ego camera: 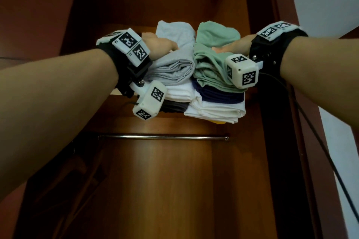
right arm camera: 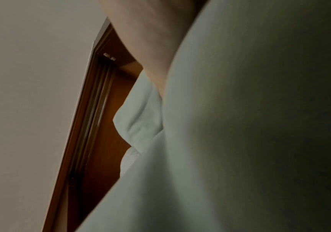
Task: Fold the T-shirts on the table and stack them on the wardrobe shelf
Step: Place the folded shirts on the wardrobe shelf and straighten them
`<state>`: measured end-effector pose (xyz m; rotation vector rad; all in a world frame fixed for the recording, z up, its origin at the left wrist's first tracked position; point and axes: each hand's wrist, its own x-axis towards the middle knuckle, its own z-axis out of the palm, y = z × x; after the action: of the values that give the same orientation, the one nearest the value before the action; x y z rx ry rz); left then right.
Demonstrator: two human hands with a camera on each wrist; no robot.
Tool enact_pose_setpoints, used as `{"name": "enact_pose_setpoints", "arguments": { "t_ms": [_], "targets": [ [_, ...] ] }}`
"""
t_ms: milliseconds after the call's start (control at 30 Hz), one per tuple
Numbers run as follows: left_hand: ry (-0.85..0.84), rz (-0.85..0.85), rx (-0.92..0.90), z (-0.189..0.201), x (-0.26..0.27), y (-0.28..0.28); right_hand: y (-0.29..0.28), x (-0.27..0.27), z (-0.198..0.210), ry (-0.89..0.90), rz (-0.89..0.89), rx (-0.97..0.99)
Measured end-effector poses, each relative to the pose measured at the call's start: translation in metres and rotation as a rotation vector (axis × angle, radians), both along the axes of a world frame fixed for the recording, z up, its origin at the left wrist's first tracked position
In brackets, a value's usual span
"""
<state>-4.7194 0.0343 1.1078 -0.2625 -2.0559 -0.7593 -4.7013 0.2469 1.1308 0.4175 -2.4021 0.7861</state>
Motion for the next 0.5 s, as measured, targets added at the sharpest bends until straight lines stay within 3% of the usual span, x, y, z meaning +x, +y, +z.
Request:
{"name": "enact_pose_setpoints", "arguments": {
  "t_ms": [67, 133, 233, 367, 500],
  "targets": [
    [0.019, -0.043, 0.003, 0.001, 0.005, -0.004, 0.005, -0.005, 0.002, 0.015, 0.028, -0.028],
    [0.035, -0.020, -0.004, 0.001, 0.010, -0.008, 0.013, -0.011, 0.008, 0.087, -0.096, 0.057],
    [0.007, 0.022, -0.164, 0.001, 0.010, -0.008, 0.010, -0.007, 0.008, 0.098, -0.172, 0.016],
    [-0.017, -0.013, -0.242, -0.004, 0.013, -0.007, 0.004, -0.018, 0.011, 0.068, -0.097, -0.110],
    [-0.041, -0.151, -0.032, -0.008, 0.022, 0.006, 0.001, -0.016, 0.011, 0.112, -0.052, -0.194]
  ]
}}
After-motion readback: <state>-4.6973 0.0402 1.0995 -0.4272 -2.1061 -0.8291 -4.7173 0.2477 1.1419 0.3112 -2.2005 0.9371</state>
